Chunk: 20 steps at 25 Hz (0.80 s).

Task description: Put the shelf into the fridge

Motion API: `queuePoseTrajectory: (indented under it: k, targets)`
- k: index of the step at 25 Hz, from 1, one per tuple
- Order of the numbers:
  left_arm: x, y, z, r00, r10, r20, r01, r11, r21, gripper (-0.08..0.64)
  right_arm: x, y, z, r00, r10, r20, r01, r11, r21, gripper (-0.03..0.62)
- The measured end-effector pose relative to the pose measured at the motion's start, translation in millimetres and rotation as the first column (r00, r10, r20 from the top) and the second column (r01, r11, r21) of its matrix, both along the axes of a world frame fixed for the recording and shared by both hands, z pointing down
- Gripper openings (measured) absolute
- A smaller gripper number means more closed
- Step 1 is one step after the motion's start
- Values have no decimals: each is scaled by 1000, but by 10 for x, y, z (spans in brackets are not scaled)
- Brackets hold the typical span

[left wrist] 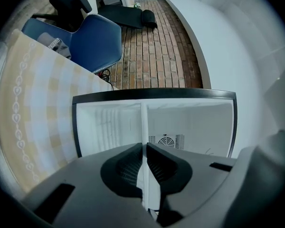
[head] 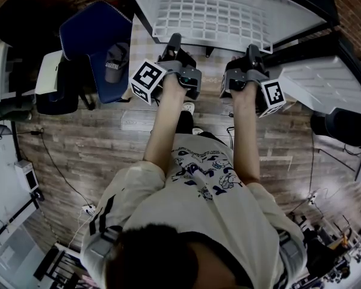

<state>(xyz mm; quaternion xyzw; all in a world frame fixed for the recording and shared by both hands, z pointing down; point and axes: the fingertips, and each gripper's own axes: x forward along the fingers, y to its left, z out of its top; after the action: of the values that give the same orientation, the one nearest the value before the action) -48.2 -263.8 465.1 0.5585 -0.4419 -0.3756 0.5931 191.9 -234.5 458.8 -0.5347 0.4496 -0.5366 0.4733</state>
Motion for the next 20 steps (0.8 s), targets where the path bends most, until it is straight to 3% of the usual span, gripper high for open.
queuePoseTrajectory:
  k: [8,20]
  targets:
    - [-1,-15,-2,999,-29,25,29,1000,-3,37,84,-27,14,998,37,-53,-37,999,10,48]
    - [-2,-69,3,997,-71,37,72,997,-11,37,80,-91,17,997,64,-42,-64,998,10,49]
